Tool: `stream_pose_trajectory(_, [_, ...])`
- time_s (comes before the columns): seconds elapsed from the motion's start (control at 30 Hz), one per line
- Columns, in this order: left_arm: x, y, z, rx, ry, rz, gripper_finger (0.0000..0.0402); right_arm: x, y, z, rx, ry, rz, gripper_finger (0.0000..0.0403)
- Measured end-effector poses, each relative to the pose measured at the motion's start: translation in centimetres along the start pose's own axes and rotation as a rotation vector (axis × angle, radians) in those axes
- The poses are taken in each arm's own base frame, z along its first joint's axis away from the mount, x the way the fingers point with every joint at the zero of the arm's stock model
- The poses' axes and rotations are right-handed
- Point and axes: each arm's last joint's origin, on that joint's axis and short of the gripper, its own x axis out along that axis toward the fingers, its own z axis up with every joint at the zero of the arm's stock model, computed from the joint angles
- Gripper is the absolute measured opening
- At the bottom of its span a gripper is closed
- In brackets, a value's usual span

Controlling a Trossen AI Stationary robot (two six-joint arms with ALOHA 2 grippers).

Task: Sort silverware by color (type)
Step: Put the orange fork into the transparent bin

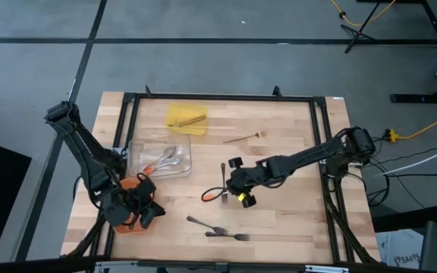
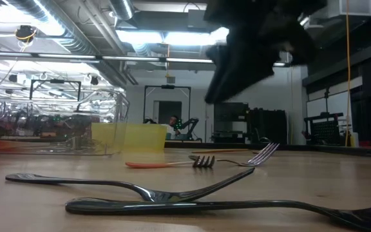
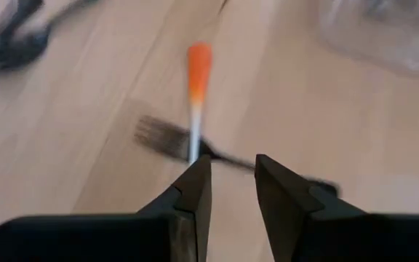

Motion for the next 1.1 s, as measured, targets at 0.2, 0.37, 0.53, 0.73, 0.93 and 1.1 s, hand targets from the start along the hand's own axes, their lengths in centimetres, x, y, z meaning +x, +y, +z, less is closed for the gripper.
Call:
stream_pose_trajectory(0.2, [0.1,0.0,0.2,0.029,-0.012,0.005,0.0075,2.5,0.5,-1.1,-0.009,0.083,0.021,0.0097])
stream_pose_trajectory(0.37, [0.1,0.0,0.2,0.030,-0.016,0.006,0.0075,4.0,0.7,-1.8,-0.012,0.129,0.029,0.0097])
stream_pose_trajectory(0.53, [0.1,0.0,0.2,0.031,-0.030,0.006,0.0075,5.0,0.9,-2.3,-0.014,0.154,0.036,0.0097])
stream_pose_trajectory(0.73, [0.1,0.0,0.2,0.031,-0.032,0.007,0.0075,5.1,0.4,-2.5,0.002,0.158,0.045,0.0097])
stream_pose_trajectory(0.93, [0.1,0.0,0.2,0.031,-0.032,0.007,0.0075,5.1,-0.8,-2.8,0.080,0.157,0.074,0.0097])
stream_pose_trajectory(1.1, [0.1,0.0,0.2,0.031,-0.032,0.007,0.0075,5.1,-1.0,-2.9,0.088,0.162,0.071,0.0097])
